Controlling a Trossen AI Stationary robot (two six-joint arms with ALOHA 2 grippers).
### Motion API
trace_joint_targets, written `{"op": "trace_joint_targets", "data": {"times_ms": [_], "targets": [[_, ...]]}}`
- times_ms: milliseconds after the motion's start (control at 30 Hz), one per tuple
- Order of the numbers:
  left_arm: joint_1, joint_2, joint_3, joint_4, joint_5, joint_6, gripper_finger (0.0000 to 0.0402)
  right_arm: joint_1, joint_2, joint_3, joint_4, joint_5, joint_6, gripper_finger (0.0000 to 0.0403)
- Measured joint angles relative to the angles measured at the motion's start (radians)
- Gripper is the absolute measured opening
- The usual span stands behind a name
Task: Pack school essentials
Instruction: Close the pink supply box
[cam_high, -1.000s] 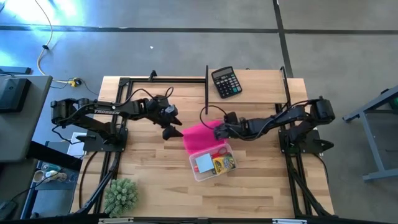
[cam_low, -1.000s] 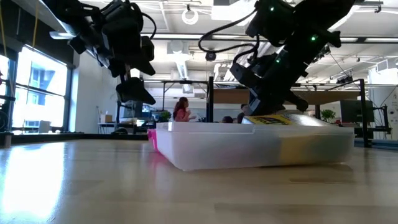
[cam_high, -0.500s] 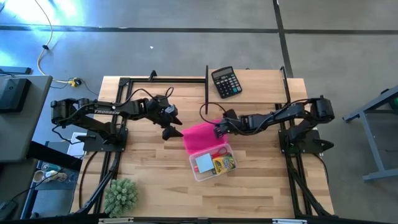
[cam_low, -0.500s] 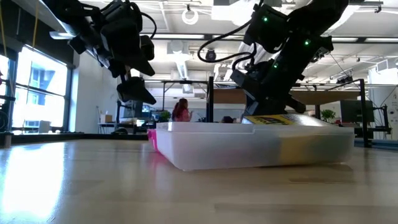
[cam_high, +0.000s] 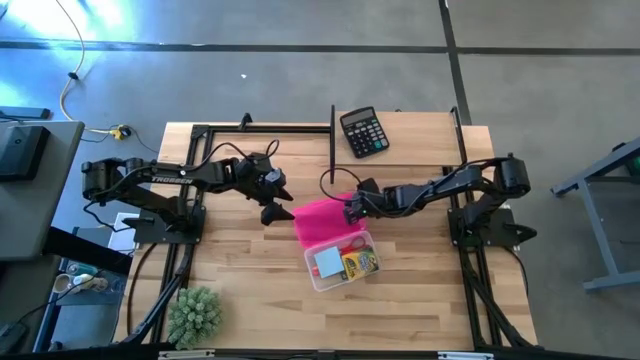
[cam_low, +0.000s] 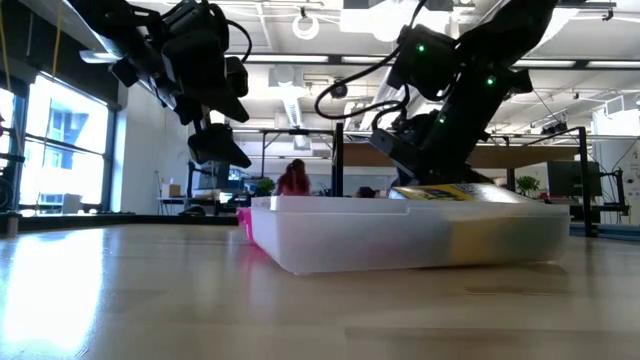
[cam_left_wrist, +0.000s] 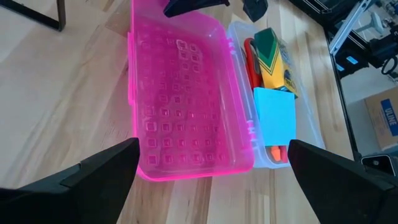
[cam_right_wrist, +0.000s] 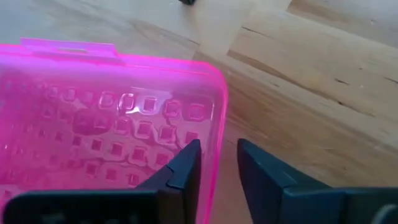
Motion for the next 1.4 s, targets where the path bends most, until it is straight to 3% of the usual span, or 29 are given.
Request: {"op": "trace_joint_targets", "data": {"times_ms": [367, 867, 1400], "targets": [[0.000, 0.000, 0.000, 0.000, 0.000, 0.000, 0.0400, -0.004, 0.000, 0.000, -0.001, -0.002, 0.028, 0.0006], [0.000, 0.000, 0.000, -0.018, 0.006, 0.001, 0.0400, 0.012, 0.000, 0.000, 0.019, 0.099, 0.026, 0.0001], [0.000, 0.000, 0.000, -0.047, 0.020, -0.043, 0.0400, 0.111, 0.000, -0.001, 0.145, 0.252, -0.114, 0.0000]]}}
